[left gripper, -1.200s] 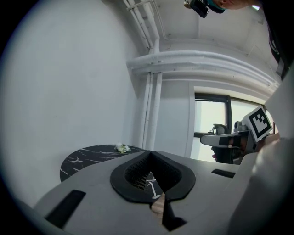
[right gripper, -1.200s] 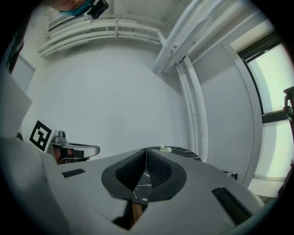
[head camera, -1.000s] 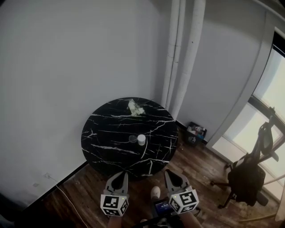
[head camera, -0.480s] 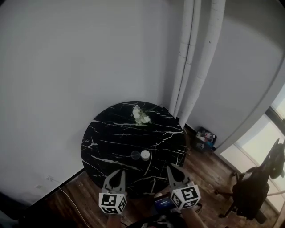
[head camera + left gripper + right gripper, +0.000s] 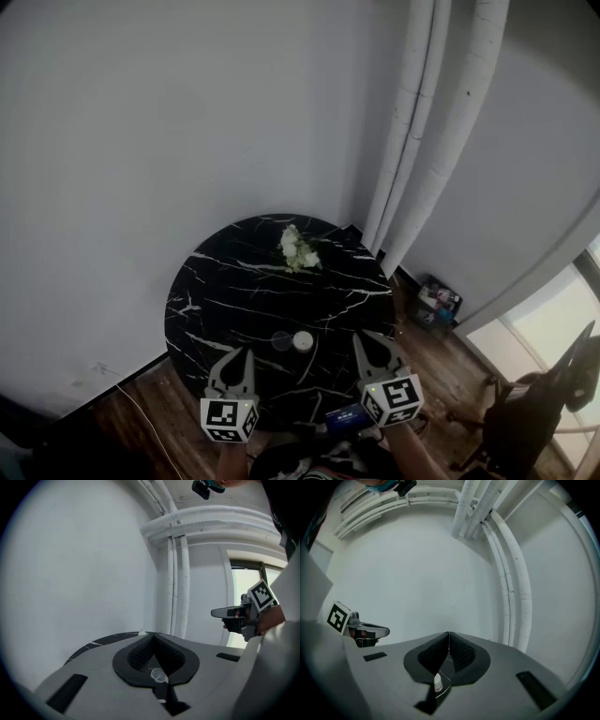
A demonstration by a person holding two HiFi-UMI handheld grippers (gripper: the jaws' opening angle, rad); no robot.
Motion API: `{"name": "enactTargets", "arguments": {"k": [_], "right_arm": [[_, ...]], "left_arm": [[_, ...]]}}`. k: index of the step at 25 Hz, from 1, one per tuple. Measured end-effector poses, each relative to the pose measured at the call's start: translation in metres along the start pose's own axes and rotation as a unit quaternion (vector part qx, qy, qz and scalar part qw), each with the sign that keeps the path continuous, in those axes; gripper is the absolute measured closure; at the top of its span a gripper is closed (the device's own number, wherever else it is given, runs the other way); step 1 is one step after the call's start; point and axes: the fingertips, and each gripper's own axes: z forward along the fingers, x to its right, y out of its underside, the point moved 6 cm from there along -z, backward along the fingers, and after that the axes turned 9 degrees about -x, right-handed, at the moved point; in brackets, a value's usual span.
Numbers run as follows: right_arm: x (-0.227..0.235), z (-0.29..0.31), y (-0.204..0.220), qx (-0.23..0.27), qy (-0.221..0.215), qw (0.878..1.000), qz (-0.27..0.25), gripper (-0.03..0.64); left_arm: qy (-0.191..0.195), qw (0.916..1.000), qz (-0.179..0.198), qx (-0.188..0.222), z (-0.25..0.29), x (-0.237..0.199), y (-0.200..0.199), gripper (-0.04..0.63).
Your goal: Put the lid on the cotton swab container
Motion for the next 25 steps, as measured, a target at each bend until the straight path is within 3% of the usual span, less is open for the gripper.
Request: {"name": "enactTargets", "arguments": {"k": [7, 18, 25], "right_arm": [[0.003, 0.016, 0.01, -0.019, -0.012, 1.0, 0.008, 0.598], [0.003, 0.05, 0.004, -0.034, -0.025, 0.999, 0.01, 0.598], [0.005, 0.06, 0.016, -0.054, -0.026, 0.998, 0.016, 0.599]], "left_arm": [[-0.013, 0.9997, -0.019, -0.009, 0.006, -0.01, 0.007, 0.58], [0.015, 0.9998, -0.012, -0.005, 0.045, -0.017, -0.01, 0.58], [0.018, 0.9994, -0.02, -0.022, 0.057, -0.023, -0.001, 0.58]]}}
